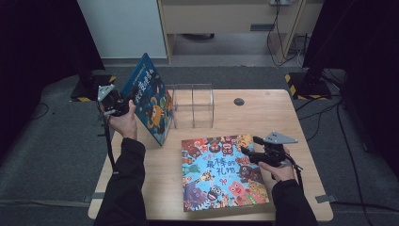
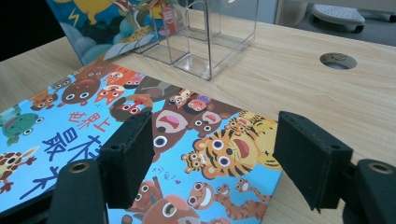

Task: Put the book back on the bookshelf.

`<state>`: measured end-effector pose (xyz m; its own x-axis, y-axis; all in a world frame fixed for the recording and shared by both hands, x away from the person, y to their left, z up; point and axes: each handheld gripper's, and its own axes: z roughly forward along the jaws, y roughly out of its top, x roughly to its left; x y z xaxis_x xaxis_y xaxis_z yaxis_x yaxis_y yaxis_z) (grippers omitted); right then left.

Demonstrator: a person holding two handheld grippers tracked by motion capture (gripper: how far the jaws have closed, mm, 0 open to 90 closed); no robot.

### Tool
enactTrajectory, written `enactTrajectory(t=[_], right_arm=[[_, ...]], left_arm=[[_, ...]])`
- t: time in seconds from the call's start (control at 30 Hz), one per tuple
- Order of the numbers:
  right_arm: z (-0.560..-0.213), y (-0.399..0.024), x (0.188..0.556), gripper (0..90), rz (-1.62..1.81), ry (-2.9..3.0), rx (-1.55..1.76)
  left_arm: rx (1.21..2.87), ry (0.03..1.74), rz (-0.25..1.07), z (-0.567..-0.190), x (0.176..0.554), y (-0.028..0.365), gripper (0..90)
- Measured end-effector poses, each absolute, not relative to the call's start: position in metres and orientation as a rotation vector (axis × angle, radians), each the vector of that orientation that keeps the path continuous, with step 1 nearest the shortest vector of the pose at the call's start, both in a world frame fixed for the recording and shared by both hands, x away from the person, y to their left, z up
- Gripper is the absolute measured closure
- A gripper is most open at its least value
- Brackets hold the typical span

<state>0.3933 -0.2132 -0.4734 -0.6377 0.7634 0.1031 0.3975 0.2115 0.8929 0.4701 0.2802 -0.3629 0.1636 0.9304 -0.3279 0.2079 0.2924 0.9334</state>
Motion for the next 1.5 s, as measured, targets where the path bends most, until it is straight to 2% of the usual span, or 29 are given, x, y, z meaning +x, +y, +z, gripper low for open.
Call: enactTrajectory(t=[0.5, 0.9, 1.07, 1.3, 1.5], right_arm=[[-0.478, -0.212, 0.395, 28.6, 1.384, 2.153, 1.090], [-0.477, -0.210, 0.394, 28.3, 1.387, 2.150, 1.082], [-0.476, -0.211, 0.393, 28.2, 1.390, 2.147, 1.076], [-0.475, -0.211, 0.393, 27.9, 1.394, 2.143, 1.085], [-0.475, -0.212, 0.393, 27.5, 1.397, 2.142, 1.093]], left_arm=[[1.125, 1.284, 0.774, -0.369, 0.480, 0.275, 81.7], [1.161, 1.282, 0.712, -0.373, 0.470, 0.287, 79.9], [1.203, 1.292, 0.698, -0.375, 0.466, 0.292, 74.6], [1.235, 1.268, 0.694, -0.375, 0.461, 0.295, 71.7], [1.236, 1.260, 0.704, -0.372, 0.454, 0.300, 62.8]])
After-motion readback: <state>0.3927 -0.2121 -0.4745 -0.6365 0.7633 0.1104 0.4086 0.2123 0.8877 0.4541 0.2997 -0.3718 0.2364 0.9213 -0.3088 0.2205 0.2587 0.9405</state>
